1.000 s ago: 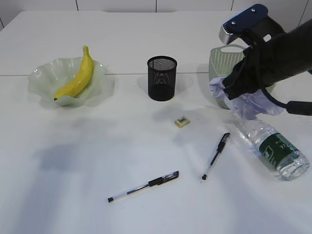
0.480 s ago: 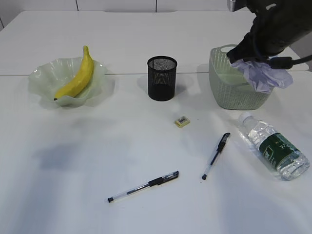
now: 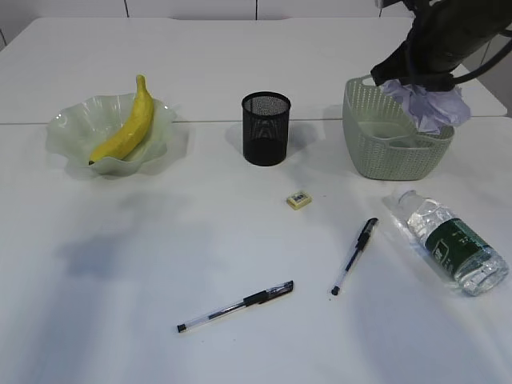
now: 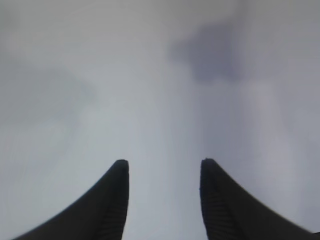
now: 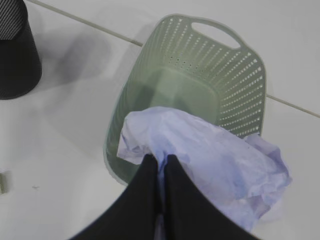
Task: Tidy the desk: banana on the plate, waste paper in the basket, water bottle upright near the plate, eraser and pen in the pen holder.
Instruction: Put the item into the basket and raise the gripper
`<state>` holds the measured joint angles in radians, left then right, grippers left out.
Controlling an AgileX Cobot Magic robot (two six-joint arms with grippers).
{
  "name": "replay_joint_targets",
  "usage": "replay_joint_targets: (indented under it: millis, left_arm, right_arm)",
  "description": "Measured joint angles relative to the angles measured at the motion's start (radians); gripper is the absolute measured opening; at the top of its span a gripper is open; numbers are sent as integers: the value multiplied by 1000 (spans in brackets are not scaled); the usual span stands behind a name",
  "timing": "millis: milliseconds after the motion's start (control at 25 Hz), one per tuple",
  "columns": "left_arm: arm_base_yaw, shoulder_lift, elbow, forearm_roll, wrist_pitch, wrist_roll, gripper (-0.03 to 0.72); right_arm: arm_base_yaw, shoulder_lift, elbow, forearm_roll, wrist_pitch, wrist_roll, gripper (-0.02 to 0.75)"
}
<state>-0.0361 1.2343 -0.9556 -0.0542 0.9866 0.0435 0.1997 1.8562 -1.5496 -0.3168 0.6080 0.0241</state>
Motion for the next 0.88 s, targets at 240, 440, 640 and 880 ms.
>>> replay_joint_targets:
  millis: [240,440,640,880]
  left_arm:
    - [0,0,0,0,-5,0,328]
    - [0,0,0,4,-7,0,328]
    - [0,0,0,6,-7,0,328]
    - [0,0,0,11,-7,0,328]
  right_arm:
    - [-4,53,-68,-21,-11,2,-3]
    - [-5,121,-129,-50,-13,2,-3]
    - [-5,189,-199,-67,-14,2,-3]
    - [-5,255,-258,-71,-11,2,-3]
